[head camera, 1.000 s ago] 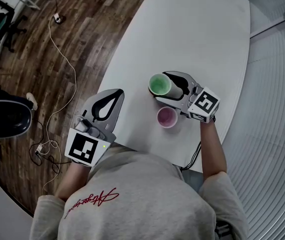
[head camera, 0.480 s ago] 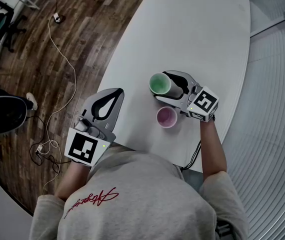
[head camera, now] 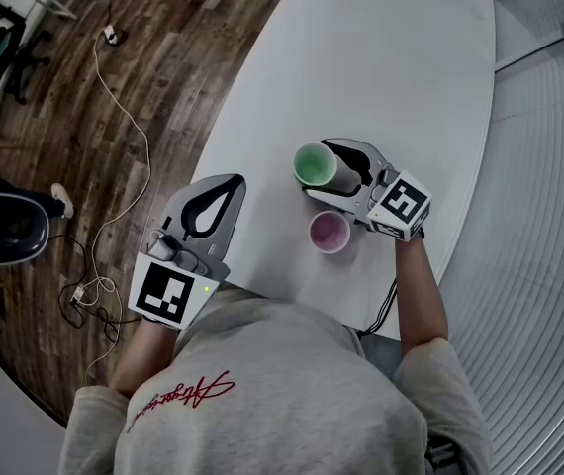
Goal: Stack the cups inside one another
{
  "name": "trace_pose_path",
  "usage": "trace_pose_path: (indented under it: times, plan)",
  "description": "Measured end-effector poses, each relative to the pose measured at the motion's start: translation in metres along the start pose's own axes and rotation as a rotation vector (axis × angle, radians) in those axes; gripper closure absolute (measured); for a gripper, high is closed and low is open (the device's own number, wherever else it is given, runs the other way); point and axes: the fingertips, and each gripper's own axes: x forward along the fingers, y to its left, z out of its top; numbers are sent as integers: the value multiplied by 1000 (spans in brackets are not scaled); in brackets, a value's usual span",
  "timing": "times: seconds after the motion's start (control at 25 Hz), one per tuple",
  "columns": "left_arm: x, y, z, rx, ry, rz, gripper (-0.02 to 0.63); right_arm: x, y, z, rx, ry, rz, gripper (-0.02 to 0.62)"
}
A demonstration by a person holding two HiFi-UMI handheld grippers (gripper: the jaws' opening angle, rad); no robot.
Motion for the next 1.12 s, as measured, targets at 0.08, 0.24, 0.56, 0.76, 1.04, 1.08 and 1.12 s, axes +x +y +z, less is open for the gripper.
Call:
trace_pose_path:
  times: [0.08,0.24,0.56,0.76,1.04,1.08,1.12]
  plan:
    - [1,0,-2,0,3,0,612,1,-1,-1,-1,2,-2,249]
    - [3,0,-1,-3,0,1,612,1,-1,-1,-6,9,-4,249]
    - [3,-2,0,-3,-4,5,612,0,-1,-4,-11,18,-14,250]
    - [1,-1,4,-6,-9,8,612,1,-1,2,-9,5,-16,252]
    - [-2,0,4,-7,-13,9,612,2,0,4,-8,1,-21,241]
    - [-2,0,3,-7,-13,9,612,2,0,3,-8,0,-23,241]
    - [-3,0,2,-6,-14,9,612,3,0,3,-7,0,-25,241]
